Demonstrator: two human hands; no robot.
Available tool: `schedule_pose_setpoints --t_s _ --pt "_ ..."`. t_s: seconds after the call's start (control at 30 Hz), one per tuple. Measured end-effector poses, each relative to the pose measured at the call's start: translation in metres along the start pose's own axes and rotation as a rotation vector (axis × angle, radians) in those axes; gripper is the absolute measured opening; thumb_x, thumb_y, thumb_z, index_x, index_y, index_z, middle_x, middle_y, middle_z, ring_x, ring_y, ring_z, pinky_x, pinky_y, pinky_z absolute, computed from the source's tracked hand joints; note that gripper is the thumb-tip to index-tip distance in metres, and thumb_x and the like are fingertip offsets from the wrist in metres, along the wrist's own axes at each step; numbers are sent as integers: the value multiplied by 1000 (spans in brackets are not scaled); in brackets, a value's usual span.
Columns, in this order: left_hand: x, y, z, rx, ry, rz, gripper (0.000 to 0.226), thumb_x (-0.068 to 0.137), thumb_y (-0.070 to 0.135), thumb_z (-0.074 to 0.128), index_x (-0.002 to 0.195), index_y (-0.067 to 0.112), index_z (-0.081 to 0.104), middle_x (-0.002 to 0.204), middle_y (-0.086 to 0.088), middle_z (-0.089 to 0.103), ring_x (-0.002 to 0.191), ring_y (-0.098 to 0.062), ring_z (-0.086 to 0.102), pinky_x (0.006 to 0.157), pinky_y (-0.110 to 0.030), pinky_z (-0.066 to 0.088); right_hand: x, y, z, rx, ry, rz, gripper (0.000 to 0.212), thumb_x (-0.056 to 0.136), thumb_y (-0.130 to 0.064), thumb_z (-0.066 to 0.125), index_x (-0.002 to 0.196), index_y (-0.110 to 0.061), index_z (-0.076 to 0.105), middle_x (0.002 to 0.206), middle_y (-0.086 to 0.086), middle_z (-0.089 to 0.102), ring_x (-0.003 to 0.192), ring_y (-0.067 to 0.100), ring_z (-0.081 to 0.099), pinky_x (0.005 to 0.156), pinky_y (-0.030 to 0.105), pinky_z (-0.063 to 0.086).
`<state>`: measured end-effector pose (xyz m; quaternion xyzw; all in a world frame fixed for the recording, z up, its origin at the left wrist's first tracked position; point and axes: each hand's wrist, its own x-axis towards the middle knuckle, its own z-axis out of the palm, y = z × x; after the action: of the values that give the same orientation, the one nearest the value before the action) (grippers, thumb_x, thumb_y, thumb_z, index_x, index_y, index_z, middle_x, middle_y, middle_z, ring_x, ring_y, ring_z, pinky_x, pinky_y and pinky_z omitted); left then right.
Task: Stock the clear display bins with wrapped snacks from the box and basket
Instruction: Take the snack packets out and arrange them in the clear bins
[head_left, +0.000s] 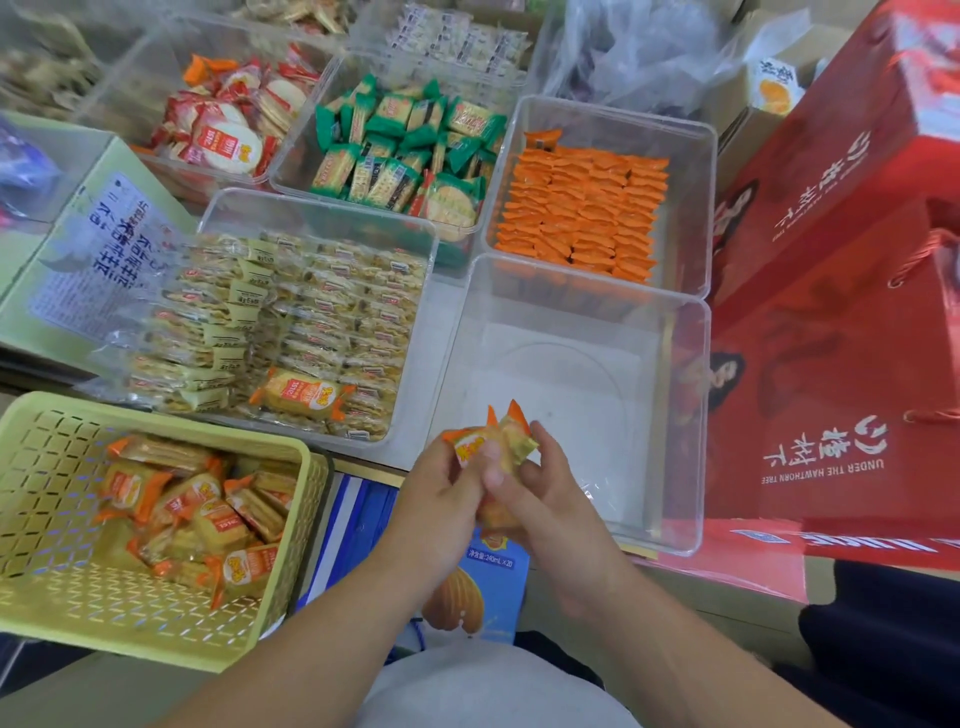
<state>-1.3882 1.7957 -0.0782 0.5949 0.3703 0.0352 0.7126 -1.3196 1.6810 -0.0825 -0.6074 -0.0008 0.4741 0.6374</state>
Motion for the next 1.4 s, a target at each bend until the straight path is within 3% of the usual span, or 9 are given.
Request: schedule_pose_setpoints --t_s 0.2,0.33,0.57,0.67,0.8,1.07,1.17,1.27,1.4 --pt "0 2 -4 235 -144 53 44 100 68 27 98 61 71 104 28 70 101 18 60 80 -2 45 10 4 -6 -42 70 -65 52 90 -30 73 136 -20 52 124 1 70 114 21 68 91 44 59" --pt "17 -23 -25 730 87 215 46 102 51 50 143 31 55 130 7 46 117 -9 48 97 -28 40 41 -12 -32 -206 220 -111 51 84 -37 71 130 -29 51 120 -3 69 98 15 73 69 24 56" --pt "18 -47 -37 946 120 187 76 92 41 74 156 21 37 116 8 30 107 -15 47 90 -31 51 123 -5 -56 -1015 165 -85 65 94 -29 68 150 -23 35 141 0 56 128 26 54 103 39 46" --pt "19 -51 -39 931 130 190 83 91 43 74 159 21 31 122 6 34 109 -16 47 91 -32 51 142 12 -45 -1321 23 1 72 100 -33 55 160 -24 15 154 9 41 136 36 42 107 45 41" --pt "16 -46 -43 923 84 160 83 94 46 70 161 26 26 129 7 34 109 -12 48 90 -26 49 144 27 -47 -1486 -106 86 60 105 -44 39 160 -34 16 160 5 31 140 38 34 110 50 37" --pt "22 21 -93 1014 262 496 35 91 10 74 125 8 69 118 -12 63 106 -32 60 88 -46 53 143 30 -56 -1510 -115 65 54 109 -33 32 159 -41 15 161 1 32 139 36 33 112 45 35" --pt "56 47 -130 1225 315 311 50 94 12 68 143 14 58 138 -14 57 126 -37 51 103 -50 45 139 29 -51 -1571 -149 69 62 107 -26 34 160 -40 6 165 -3 26 140 34 35 111 46 37" --pt "87 56 -151 1446 131 63 63 98 18 63 156 19 41 157 -11 44 142 -36 41 113 -50 41 137 27 -50 -1509 -129 97 69 104 -32 44 161 -37 3 163 2 30 142 33 35 110 46 38" --pt "102 53 -155 1575 -50 -88 47 97 32 65 141 21 55 139 -9 57 127 -32 50 96 -42 48 139 27 -56 -1413 -117 87 76 101 -46 51 162 -24 11 167 5 21 152 30 22 121 44 25"
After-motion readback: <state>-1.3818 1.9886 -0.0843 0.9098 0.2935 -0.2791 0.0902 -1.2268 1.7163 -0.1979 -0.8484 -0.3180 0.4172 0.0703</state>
